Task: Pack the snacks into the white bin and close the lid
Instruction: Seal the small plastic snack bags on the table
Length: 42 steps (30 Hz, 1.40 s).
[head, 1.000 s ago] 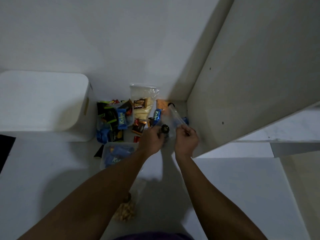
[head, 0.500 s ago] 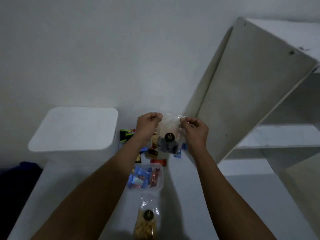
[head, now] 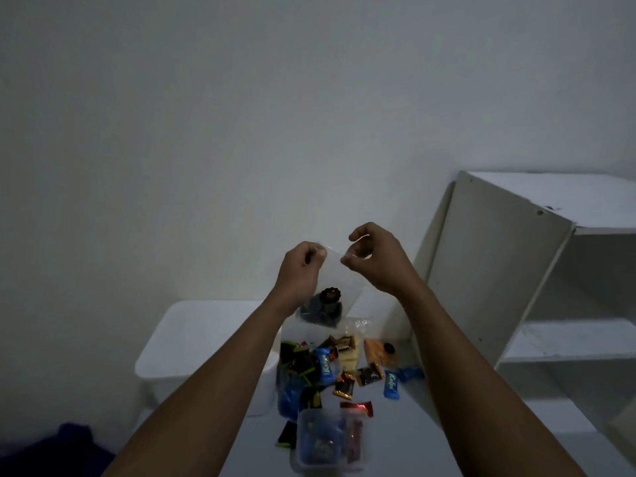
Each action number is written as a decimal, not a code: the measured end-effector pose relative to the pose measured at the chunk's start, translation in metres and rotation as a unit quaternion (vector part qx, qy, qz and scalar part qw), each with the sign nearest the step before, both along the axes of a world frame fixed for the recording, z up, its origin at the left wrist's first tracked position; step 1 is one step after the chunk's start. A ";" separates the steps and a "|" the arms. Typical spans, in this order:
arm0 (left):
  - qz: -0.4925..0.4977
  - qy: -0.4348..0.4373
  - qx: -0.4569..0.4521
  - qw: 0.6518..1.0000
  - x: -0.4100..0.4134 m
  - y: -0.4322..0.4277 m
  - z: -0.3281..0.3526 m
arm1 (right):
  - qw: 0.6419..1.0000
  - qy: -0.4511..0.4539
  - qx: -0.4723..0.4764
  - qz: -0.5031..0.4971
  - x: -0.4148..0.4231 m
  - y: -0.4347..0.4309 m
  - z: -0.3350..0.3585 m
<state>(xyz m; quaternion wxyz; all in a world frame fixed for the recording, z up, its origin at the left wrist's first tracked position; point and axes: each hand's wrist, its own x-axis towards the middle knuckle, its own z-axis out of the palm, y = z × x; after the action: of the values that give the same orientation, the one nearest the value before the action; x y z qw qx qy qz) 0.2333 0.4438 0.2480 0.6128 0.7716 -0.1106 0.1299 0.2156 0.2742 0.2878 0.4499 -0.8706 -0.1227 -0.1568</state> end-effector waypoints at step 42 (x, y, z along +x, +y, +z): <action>0.062 0.032 -0.137 0.988 -0.003 0.057 -0.012 | 0.995 0.086 -0.010 0.040 -0.008 0.056 -0.028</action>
<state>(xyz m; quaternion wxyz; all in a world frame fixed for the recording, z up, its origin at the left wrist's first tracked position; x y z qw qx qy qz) 0.2307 0.5011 0.2362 0.7069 0.6894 -0.0237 0.1565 0.2074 0.3304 0.2594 0.4562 -0.8796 -0.1195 -0.0618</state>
